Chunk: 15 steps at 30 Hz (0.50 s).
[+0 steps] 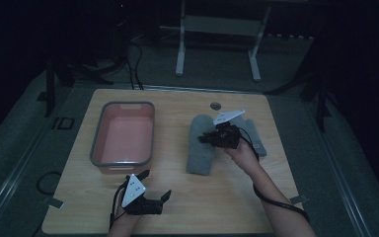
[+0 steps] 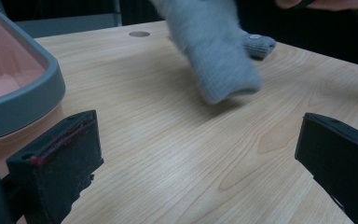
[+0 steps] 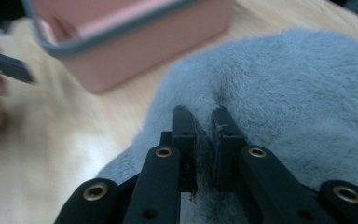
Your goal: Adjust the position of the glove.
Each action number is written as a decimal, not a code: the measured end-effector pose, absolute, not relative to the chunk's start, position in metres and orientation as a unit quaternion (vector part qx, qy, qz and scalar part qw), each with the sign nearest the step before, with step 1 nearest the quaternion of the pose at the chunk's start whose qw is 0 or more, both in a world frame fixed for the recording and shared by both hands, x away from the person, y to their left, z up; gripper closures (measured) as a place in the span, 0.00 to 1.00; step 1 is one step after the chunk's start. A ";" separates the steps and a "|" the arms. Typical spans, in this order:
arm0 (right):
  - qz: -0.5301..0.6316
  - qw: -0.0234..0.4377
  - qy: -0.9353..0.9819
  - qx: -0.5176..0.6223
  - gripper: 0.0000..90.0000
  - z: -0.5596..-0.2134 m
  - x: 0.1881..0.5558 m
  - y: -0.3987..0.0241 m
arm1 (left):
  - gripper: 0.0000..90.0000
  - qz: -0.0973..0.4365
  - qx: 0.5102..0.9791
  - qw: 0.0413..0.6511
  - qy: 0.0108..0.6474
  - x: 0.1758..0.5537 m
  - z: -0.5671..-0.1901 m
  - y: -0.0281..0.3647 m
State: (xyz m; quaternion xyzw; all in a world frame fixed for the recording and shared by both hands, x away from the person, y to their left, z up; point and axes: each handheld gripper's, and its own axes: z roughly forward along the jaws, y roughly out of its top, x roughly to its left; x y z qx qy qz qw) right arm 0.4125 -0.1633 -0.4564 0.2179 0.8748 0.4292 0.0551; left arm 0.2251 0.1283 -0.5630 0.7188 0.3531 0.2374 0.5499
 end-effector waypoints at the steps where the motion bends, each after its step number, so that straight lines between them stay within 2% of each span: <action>1: 0.437 0.047 0.873 0.214 0.92 -0.453 0.409 -0.162 | 0.01 0.238 0.719 0.550 0.353 0.225 -0.563 0.128; 6: 0.434 0.030 0.882 0.180 0.92 -0.454 0.390 -0.153 | 0.01 0.240 0.716 0.553 0.351 0.224 -0.562 0.129; 15: 0.397 -0.008 0.899 0.186 0.92 -0.510 0.384 -0.145 | 0.01 0.238 0.718 0.551 0.352 0.225 -0.563 0.129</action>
